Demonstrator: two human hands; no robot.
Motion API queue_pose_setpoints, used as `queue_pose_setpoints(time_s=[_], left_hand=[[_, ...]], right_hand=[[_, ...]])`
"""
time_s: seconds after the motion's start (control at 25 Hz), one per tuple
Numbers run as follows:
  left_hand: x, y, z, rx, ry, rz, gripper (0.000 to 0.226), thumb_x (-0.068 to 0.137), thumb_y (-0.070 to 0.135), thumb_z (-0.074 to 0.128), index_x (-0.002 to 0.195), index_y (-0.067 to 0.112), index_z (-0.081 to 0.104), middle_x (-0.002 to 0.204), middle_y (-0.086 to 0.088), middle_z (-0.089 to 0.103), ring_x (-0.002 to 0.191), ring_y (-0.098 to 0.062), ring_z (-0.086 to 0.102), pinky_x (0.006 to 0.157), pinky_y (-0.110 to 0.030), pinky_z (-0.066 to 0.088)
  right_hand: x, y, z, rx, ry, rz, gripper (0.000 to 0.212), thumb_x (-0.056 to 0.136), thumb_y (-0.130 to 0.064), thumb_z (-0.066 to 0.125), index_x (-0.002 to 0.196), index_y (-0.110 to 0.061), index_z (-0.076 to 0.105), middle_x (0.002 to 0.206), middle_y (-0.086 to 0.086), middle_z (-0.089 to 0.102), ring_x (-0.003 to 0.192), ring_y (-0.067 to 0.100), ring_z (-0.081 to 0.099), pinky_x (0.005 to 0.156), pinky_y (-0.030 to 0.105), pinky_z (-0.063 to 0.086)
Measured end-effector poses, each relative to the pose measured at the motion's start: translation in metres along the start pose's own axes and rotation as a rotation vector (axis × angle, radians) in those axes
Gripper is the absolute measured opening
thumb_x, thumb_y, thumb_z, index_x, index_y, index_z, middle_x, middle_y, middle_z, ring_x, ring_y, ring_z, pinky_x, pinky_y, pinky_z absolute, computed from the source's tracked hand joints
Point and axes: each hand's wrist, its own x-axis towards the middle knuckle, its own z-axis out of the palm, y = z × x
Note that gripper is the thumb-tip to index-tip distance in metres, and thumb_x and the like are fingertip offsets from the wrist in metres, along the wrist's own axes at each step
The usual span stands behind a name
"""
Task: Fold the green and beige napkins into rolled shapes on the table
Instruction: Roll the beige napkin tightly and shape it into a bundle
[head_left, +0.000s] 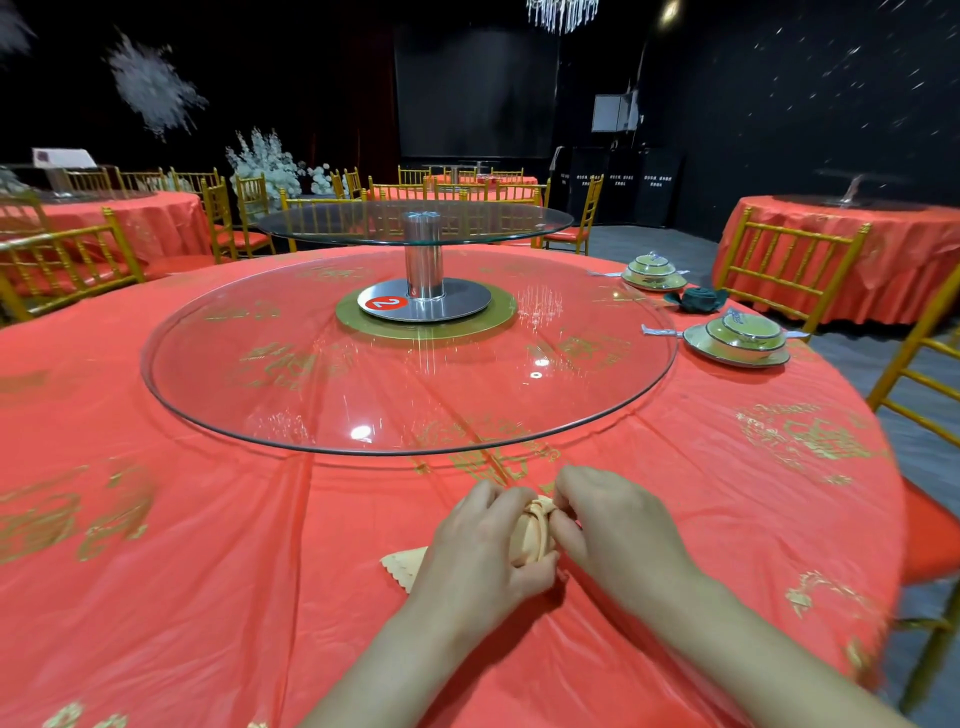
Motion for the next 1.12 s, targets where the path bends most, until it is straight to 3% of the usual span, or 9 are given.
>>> queue_pose_setpoints(time_s=[0.12,0.24,0.4,0.56,0.68,0.76,0.88,1.12], left_hand=[[-0.002,0.002,0.0,-0.029,-0.002,-0.024,0.062,0.062,0.06,0.048,0.116,0.03,0.056,0.1,0.01,0.049,0.096,-0.01,0.051,0.083,-0.023,0.04],[-0.002,0.002,0.001,-0.035,-0.012,-0.014,0.059,0.063,0.06,0.051,0.116,0.033,0.055,0.1,0.011,0.048,0.096,-0.009,0.05,0.083,-0.021,0.039],[-0.003,0.002,0.003,0.001,-0.017,0.014,0.053,0.065,0.055,0.051,0.11,0.028,0.057,0.098,0.007,0.048,0.094,-0.013,0.049,0.081,-0.025,0.041],[-0.001,0.001,0.005,0.034,-0.004,0.028,0.055,0.065,0.056,0.05,0.106,0.021,0.058,0.097,0.004,0.049,0.092,-0.017,0.051,0.079,-0.031,0.043],[0.0,0.001,0.003,-0.003,0.009,-0.001,0.062,0.062,0.059,0.048,0.111,0.024,0.059,0.097,0.006,0.05,0.093,-0.013,0.051,0.08,-0.026,0.041],[0.0,0.001,0.003,-0.024,0.014,-0.013,0.061,0.061,0.058,0.049,0.114,0.029,0.058,0.097,0.009,0.049,0.093,-0.011,0.051,0.079,-0.021,0.039],[0.0,0.0,0.004,-0.021,0.001,-0.007,0.061,0.061,0.06,0.048,0.115,0.032,0.057,0.098,0.011,0.048,0.095,-0.009,0.05,0.078,-0.017,0.035],[-0.001,-0.002,0.005,-0.014,-0.017,0.043,0.055,0.063,0.057,0.05,0.113,0.035,0.055,0.096,0.012,0.044,0.09,-0.004,0.043,0.076,-0.01,0.03]], right_hand=[[-0.007,0.003,-0.004,0.1,-0.055,0.046,0.013,0.077,-0.032,0.05,0.08,-0.021,0.057,0.077,-0.005,0.061,0.075,0.02,0.061,0.059,0.03,0.043],[-0.004,0.005,-0.022,0.075,-0.106,0.073,0.02,0.082,-0.041,0.055,0.099,-0.032,0.06,0.098,-0.012,0.061,0.095,0.01,0.057,0.07,0.027,0.036],[0.011,-0.007,-0.023,-0.058,-0.202,0.077,0.019,0.083,-0.032,0.052,0.101,-0.027,0.057,0.105,-0.006,0.061,0.103,0.02,0.057,0.072,0.03,0.039],[0.017,-0.005,-0.017,-0.074,-0.175,0.11,0.008,0.081,-0.025,0.053,0.09,-0.024,0.055,0.099,-0.002,0.063,0.098,0.026,0.058,0.07,0.031,0.042],[0.005,-0.003,-0.002,0.032,-0.008,0.042,0.009,0.07,-0.025,0.053,0.075,-0.019,0.057,0.075,-0.002,0.061,0.071,0.026,0.061,0.056,0.032,0.046],[-0.003,-0.001,0.0,0.183,-0.004,0.064,0.018,0.067,-0.029,0.049,0.073,-0.019,0.062,0.071,-0.003,0.061,0.066,0.023,0.061,0.056,0.032,0.049],[-0.008,0.003,-0.008,0.252,-0.09,0.125,0.038,0.067,-0.044,0.041,0.082,-0.024,0.07,0.078,-0.005,0.065,0.075,0.016,0.062,0.068,0.031,0.049],[0.008,-0.004,-0.021,-0.008,-0.158,0.045,0.03,0.082,-0.038,0.05,0.108,-0.031,0.064,0.103,-0.005,0.063,0.102,0.017,0.058,0.078,0.03,0.044]])
